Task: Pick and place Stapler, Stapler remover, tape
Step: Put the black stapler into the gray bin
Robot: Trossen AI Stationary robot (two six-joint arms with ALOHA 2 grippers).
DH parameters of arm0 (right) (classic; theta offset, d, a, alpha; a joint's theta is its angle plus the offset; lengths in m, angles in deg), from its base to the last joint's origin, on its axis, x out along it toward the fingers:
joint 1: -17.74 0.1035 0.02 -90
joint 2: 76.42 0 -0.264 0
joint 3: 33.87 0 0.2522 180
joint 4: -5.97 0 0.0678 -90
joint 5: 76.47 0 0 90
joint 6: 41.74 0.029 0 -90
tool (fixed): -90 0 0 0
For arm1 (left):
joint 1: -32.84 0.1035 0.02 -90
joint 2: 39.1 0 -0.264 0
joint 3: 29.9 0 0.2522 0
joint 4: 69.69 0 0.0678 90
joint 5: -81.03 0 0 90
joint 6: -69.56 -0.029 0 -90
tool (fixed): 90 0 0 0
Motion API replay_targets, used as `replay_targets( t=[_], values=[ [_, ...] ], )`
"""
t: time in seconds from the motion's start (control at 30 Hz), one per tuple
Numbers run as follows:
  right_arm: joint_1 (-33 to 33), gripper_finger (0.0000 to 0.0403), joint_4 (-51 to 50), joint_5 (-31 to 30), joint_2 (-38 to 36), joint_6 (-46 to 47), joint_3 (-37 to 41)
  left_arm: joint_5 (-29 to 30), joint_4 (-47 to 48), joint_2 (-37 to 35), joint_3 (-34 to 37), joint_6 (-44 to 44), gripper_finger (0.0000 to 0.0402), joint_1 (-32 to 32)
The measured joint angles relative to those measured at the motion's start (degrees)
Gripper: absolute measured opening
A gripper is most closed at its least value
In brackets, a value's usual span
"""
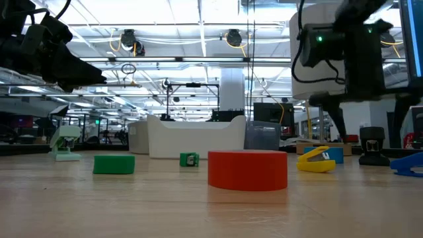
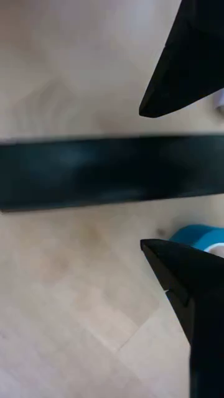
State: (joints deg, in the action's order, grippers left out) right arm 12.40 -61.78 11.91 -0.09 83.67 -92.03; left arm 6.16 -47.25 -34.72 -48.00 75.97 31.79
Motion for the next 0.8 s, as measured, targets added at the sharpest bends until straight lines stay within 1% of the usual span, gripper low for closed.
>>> replay_targets(
  t=[0.13,0.23,0.37,0.47,0.8],
  values=[
    [0.05,0.0330,6.86,0.28,0.00,0.60,3.73,0.00,-0.01,0.00,-0.01,0.00,0.0152,-0.01],
    [0.55,0.0330,8.75,0.34,0.00,0.80,4.51,0.00,0.01,0.00,0.01,0.01,0.0152,0.01],
    [1.72,0.0330,8.83,0.47,0.00,1.50,4.52,0.01,-0.01,0.01,-0.01,0.00,0.0152,0.00],
    [2.74,0.0330,8.11,1.95,0.00,2.08,4.52,0.02,-0.01,0.02,0.01,0.00,0.0152,0.01],
    [7.57,0.0330,7.41,1.70,0.00,8.39,4.52,0.00,0.01,0.01,0.00,0.01,0.0152,0.00]
  ],
)
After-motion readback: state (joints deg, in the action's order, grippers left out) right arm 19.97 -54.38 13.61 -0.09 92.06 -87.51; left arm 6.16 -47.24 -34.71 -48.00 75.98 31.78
